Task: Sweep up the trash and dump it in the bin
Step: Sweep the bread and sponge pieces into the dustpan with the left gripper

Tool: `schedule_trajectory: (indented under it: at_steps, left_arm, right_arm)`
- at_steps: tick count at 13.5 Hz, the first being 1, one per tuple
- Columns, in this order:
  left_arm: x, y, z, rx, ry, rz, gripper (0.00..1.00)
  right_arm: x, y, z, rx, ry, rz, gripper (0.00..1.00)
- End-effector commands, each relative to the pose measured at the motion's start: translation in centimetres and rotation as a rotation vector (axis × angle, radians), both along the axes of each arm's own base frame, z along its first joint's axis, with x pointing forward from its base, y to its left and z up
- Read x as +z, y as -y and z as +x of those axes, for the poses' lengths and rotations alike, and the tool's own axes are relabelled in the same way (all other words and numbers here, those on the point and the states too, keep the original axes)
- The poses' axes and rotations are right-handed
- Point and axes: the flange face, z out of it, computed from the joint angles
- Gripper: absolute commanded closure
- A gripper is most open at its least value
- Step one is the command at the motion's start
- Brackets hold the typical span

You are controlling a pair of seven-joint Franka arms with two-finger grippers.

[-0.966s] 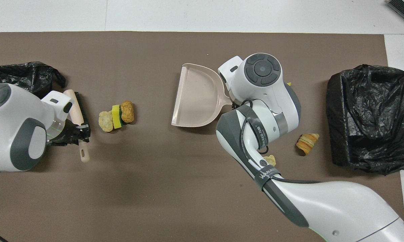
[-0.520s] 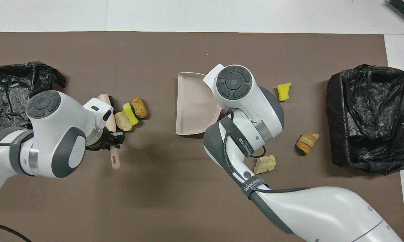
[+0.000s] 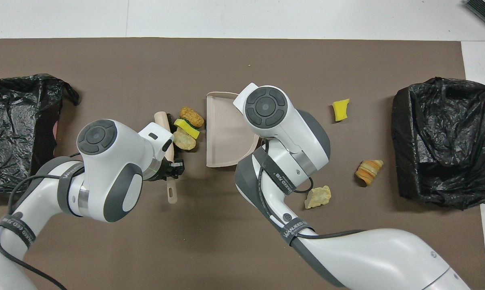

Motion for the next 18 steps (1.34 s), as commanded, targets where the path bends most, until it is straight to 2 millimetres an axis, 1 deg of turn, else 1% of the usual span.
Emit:
schedule_trajectory:
  at_steps: [1,2,4,6,7,8,10,12,14,17,18]
  left_arm:
    - [0.3,3.2,-0.9,-0.087,0.025,-0.032,1.00]
    - [0.4,4.2,-1.4,-0.121,0.028,-0.036,1.00]
    - [0.6,4.8,-1.7,-0.151,0.021,-0.037,1.00]
    - [0.9,6.0,-2.4,-0.163,0.014,-0.034,1.00]
    - [0.8,6.2,-2.8,-0.168,-0.011,-0.026,1.00]
    - [1.3,6.8,-3.1,-0.183,-0.028,-0.022,1.00]
    - [1.4,7.0,-3.2,-0.183,-0.035,-0.020,1.00]
    - [2.2,8.0,-3.5,-0.206,-0.034,-0.023,1.00]
    - [4.1,8.1,-2.9,-0.226,-0.030,-0.031,1.00]
    - [5.8,7.8,-1.6,-0.265,0.016,-0.035,1.00]
    - [6.5,7.1,-1.0,-0.306,0.039,-0.022,1.00]
  right_arm:
    - [-0.1,-0.1,0.1,0.030,-0.006,-0.010,1.00]
    - [-0.1,-0.1,0.1,0.028,-0.005,-0.008,1.00]
    - [-0.1,-0.2,0.1,0.025,-0.006,-0.003,1.00]
    - [-0.1,-0.2,0.1,0.023,-0.005,-0.001,1.00]
    - [-0.1,-0.3,0.2,0.025,0.001,0.003,1.00]
    - [0.0,-0.2,0.3,0.024,0.006,0.008,1.00]
    - [-0.1,-0.2,0.3,0.024,0.004,0.007,1.00]
    - [-0.1,-0.3,0.3,0.020,0.003,0.010,1.00]
    - [0.0,-0.3,0.3,0.012,0.008,0.015,1.00]
    - [-0.1,0.0,0.6,0.005,0.013,0.027,1.00]
    - [-0.2,0.0,0.6,-0.004,0.000,0.040,1.00]
